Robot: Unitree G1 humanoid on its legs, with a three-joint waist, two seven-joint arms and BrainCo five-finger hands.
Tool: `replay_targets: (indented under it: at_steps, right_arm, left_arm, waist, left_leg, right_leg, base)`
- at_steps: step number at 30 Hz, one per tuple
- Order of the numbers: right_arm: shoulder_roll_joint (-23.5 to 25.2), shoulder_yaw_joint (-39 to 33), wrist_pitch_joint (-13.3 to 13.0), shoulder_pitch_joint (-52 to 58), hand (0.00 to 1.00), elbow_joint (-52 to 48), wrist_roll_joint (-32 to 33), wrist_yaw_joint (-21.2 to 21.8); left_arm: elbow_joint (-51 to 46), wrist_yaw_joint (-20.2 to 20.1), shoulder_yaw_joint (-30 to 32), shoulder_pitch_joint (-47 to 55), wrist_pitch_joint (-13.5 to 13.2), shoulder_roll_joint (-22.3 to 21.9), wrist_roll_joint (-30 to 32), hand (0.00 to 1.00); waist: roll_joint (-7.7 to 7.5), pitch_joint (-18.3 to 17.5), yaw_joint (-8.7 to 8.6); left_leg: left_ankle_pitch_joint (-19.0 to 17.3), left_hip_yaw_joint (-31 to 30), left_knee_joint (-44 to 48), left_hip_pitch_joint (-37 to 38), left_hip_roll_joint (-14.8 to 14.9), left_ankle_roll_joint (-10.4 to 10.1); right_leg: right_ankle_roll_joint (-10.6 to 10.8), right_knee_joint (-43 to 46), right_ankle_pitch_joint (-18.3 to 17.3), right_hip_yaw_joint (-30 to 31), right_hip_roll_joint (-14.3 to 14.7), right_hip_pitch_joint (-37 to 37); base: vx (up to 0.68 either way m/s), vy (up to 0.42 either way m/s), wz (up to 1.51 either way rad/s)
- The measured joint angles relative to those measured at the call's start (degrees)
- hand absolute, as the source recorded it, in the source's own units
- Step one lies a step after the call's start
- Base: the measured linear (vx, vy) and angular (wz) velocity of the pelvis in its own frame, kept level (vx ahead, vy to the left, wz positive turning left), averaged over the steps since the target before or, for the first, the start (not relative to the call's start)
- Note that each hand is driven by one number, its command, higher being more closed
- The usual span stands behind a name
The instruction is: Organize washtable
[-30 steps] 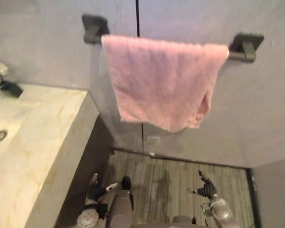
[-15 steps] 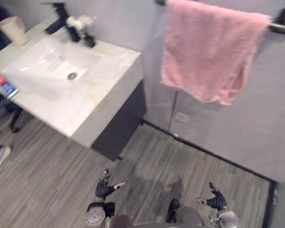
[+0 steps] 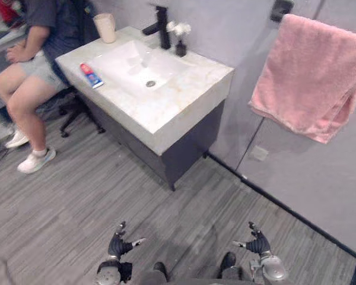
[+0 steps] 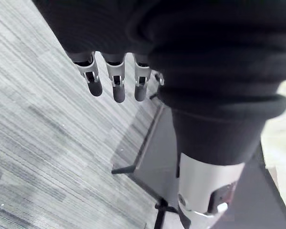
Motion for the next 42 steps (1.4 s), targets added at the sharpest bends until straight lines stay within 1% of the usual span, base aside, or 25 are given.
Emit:
replay_targets:
  at_steps: [1,3,5,8,11,12,13,14,15,16,18,19,22,24,25,26,27,28,29,30,32,33,38,40,42]
  right_arm:
    - [0.11,0.15,-0.03,0.07,0.00,-0.04,0.03,-0.23]
    - [-0.30,0.12,0.02,0.56,0.00,-0.02,0.05,-0.40]
    - [-0.35,0.15,0.02,0.49,0.00,-0.05,0.04,-0.53]
    - [0.04,2.08,0.06,-0.70,0.00,0.03,0.02,-1.23]
    - [2.14,4.48,0.01,-3.69,0.00,-0.01,0.03,-1.21]
    - [3.07,5.50,0.03,-4.54,0.00,-0.02,0.02,-1.12]
    - [3.71,6.02,0.01,-5.36,0.00,-0.18,0.03,-1.04]
    - [3.72,6.04,0.01,-5.40,0.00,-0.33,0.03,-1.04]
    - [3.66,5.97,0.02,-4.95,0.00,-1.66,0.05,-1.06]
    - [3.64,5.97,-0.10,-4.56,0.00,-2.77,0.12,-1.05]
    - [3.69,6.14,-0.09,-4.06,0.00,-2.46,0.22,-0.97]
    - [3.83,6.76,-0.08,-5.32,0.00,-2.35,0.53,-0.90]
    - [3.60,9.37,-0.59,-5.26,0.00,-2.88,0.60,-0.25]
    - [3.41,9.91,-0.59,-3.82,0.00,-3.37,0.59,0.19]
    - [3.30,9.91,-0.59,-1.94,0.00,-4.17,0.59,0.23]
    - [3.30,9.92,-0.59,-1.26,0.00,-4.51,0.59,0.24]
    - [3.18,9.88,-0.71,-0.29,0.00,-5.27,0.96,0.27]
    - [2.99,9.90,-0.72,0.12,0.00,-5.69,1.05,0.23]
    - [1.93,9.91,-0.77,1.22,0.00,-6.77,1.17,0.38]
    - [1.96,10.12,-0.76,0.69,0.00,-7.37,1.16,0.57]
    - [1.90,10.67,-0.69,0.65,0.00,-8.91,1.11,0.61]
    - [2.29,11.07,-0.69,0.62,0.00,-9.09,1.11,0.60]
    - [3.28,9.72,-0.39,0.00,0.00,-8.74,0.97,0.07]
    - [3.26,8.90,0.09,-0.79,0.00,-8.33,0.37,-0.07]
    - [3.24,7.66,0.03,-1.02,0.00,-7.82,-0.08,-0.20]
  left_arm:
    - [0.28,0.71,0.17,-0.09,0.03,-0.38,-1.36,0.00]
    - [1.85,1.56,0.19,0.02,0.06,-0.62,-2.34,0.00]
    - [3.45,1.73,1.21,0.69,0.19,-0.59,-3.14,0.00]
    - [5.32,1.90,4.04,2.38,0.17,-0.58,-3.22,0.00]
    - [7.88,2.02,6.38,3.33,0.33,-0.18,-3.12,0.00]
    - [8.12,2.05,6.57,3.23,0.31,0.00,-2.75,0.00]
    - [8.06,1.94,6.46,3.15,0.32,-0.02,-2.64,0.00]
    - [7.90,1.88,6.35,3.19,0.31,-0.03,-2.62,0.00]
    - [7.59,1.73,6.27,3.26,0.24,-0.04,-1.71,0.00]
    - [7.22,1.71,6.30,3.36,0.24,0.23,-1.51,0.00]
    - [6.59,1.73,6.31,2.44,0.25,1.62,-1.32,0.00]
    - [6.65,1.85,6.34,1.81,0.28,2.00,-1.32,0.00]
    - [6.87,1.72,5.19,-0.99,0.28,2.28,-1.03,0.00]
    - [6.98,1.71,3.98,-2.52,0.22,2.28,-0.52,0.00]
    - [7.31,1.61,2.56,-3.82,0.08,2.11,0.05,0.00]
    - [7.39,1.58,1.84,-4.03,0.06,2.12,0.20,0.00]
    - [7.50,1.53,1.15,-3.93,0.06,1.96,0.57,0.00]
    - [7.88,1.52,1.16,-3.81,0.07,1.63,0.58,0.00]
    - [8.29,1.57,1.28,-3.64,0.06,0.74,0.57,0.00]
    - [8.28,1.59,1.91,-3.68,0.11,-0.19,0.53,0.00]
    - [8.00,1.63,2.64,-2.28,0.18,-1.80,0.52,0.00]
    - [7.94,1.59,2.49,-1.11,0.22,-2.55,0.53,0.00]
    - [5.49,1.52,2.51,-0.97,0.01,-4.32,0.51,0.00]
    - [5.55,1.54,2.45,-1.58,0.08,-4.48,0.51,0.00]
    - [5.54,1.67,2.28,-1.86,0.02,-4.80,0.40,0.00]
  waist:
    - [-1.16,0.45,-0.03]
    - [-0.08,0.30,0.15]
    - [-0.06,0.26,-0.30]
    - [-0.64,0.21,0.74]
    - [-2.50,0.17,1.79]
    - [-3.09,0.51,2.05]
    - [-3.12,0.58,2.05]
    - [-3.10,0.58,1.99]
    - [-3.11,0.61,1.84]
    - [-3.54,0.72,1.73]
    - [-5.71,1.49,1.85]
    - [-5.58,2.64,1.76]
    - [-3.55,5.09,-0.24]
    - [-3.61,5.14,-0.58]
    - [-4.12,5.00,-1.47]
    - [-4.59,4.90,-2.02]
    - [-5.21,4.71,-3.08]
    - [-4.81,4.13,-3.35]
    - [-3.23,2.70,-3.08]
    - [-1.57,3.01,-2.36]
    - [-0.06,3.60,-1.79]
    - [-0.03,3.69,-1.38]
    - [-1.54,3.45,-0.15]
    - [-2.37,3.93,0.72]
    - [-3.25,4.12,1.61]
  left_leg:
    - [-0.11,4.96,0.75,-1.22,0.61,0.99]
    - [-0.09,15.15,2.93,-2.53,3.28,2.32]
    - [0.68,20.07,3.40,-2.19,4.07,3.09]
    - [4.45,19.81,3.45,-2.11,2.56,2.51]
    - [2.34,18.02,8.56,-4.88,1.74,3.75]
    - [0.13,16.65,11.97,-6.77,1.78,4.25]
    - [-3.23,13.80,16.28,-9.03,1.14,4.67]
    - [-3.86,13.46,16.93,-9.45,1.00,4.64]
    - [-5.63,11.60,18.75,-10.33,0.21,4.95]
    - [-6.63,9.81,19.20,-10.43,-0.89,5.44]
    - [-8.19,7.67,18.80,-9.35,-3.52,7.03]
    - [-8.48,6.99,18.35,-8.02,-2.98,6.94]
    - [-10.02,4.33,15.05,-1.33,-0.58,4.54]
    - [-10.50,3.20,13.64,1.20,-0.27,3.68]
    - [-11.13,1.46,12.09,3.63,-0.52,2.12]
    - [-11.42,0.80,11.97,4.69,-0.83,1.41]
    - [-13.00,-0.90,12.79,6.40,-0.87,-0.18]
    - [-13.81,-1.85,13.21,6.84,-0.27,-0.86]
    - [-13.75,-2.41,15.30,7.52,1.84,-2.94]
    - [-12.49,-2.39,24.75,4.27,5.60,-4.75]
    - [-6.82,-2.23,41.68,-0.13,10.46,-3.99]
    - [-7.31,-0.66,48.14,-0.92,12.24,-3.96]
    - [-11.37,5.82,44.08,-6.01,8.32,-1.82]
    - [-11.50,2.26,34.58,-9.25,3.74,-1.57]
    - [-8.83,-6.34,18.62,-10.81,-0.47,-3.82]
  right_leg:
    - [0.04,-0.42,-0.20,-3.56,-1.67,0.16]
    - [0.05,0.40,-0.20,-7.67,-2.60,1.48]
    - [0.67,0.73,-0.34,-10.72,-3.35,4.06]
    - [2.20,2.69,-0.68,-10.39,-5.62,4.88]
    - [2.68,3.36,-0.71,-7.85,-7.25,4.58]
    - [3.73,4.41,-1.57,-4.82,-7.57,4.43]
    - [4.32,7.62,-6.64,3.68,-7.08,2.82]
    - [3.56,8.57,-8.13,6.27,-6.87,2.06]
    - [-0.55,13.61,-14.17,16.21,-5.55,-0.88]
    - [-2.77,16.90,-18.06,23.25,-4.37,-2.46]
    - [-3.83,26.82,-23.16,29.88,-4.65,-6.33]
    - [-2.74,31.20,-24.86,29.27,-2.97,-9.51]
    - [-3.28,31.93,-24.27,26.48,3.67,-16.39]
    - [-3.10,29.00,-21.50,26.16,4.84,-18.80]
    - [-2.57,22.48,-16.17,26.98,4.82,-20.25]
    - [-2.29,20.04,-14.08,27.91,4.67,-20.58]
    - [-3.27,20.69,-8.92,29.68,3.52,-20.96]
    - [-4.07,22.70,-7.27,29.53,3.76,-21.22]
    - [-5.76,25.48,-8.57,27.68,5.41,-21.25]
    - [-7.55,25.46,-10.22,26.99,7.82,-19.25]
    - [-10.45,23.12,-11.30,27.64,11.29,-13.78]
    - [-11.22,20.33,-11.80,29.74,13.10,-9.12]
    - [-11.63,10.17,-12.03,40.02,13.34,2.97]
    - [-11.50,8.89,-12.11,43.97,11.75,5.17]
    - [-10.03,8.90,-13.25,47.93,9.96,7.09]
  base:
    - [-0.06,0.055,1.64]
    - [-0.02,0.146,1.38]
    - [-0.01,0.203,1.46]
    - [-0.01,0.247,0.87]
    - [0.10,0.228,0.43]
    - [0.07,0.181,0.65]
    - [0.05,0.184,0.68]
    - [0.02,0.174,0.76]
    - [0.03,0.112,0.74]
    - [0.09,0.068,0.93]
    - [0.21,-0.006,0.59]
    - [0.22,-0.019,0.13]
    - [0.30,-0.072,0.25]
    - [0.35,-0.133,0.53]
    - [0.38,-0.184,0.78]
    - [0.49,-0.290,1.07]
    - [0.26,-0.183,0.82]
    - [0.50,-0.296,0.75]
    - [0.52,-0.277,0.32]
    - [0.64,-0.339,0.09]
    - [0.58,-0.255,-0.54]
    - [0.73,-0.248,-1.06]
    - [0.53,-0.074,-0.97]
    - [0.42,0.138,-1.17]
    - [0.37,0.234,-1.31]
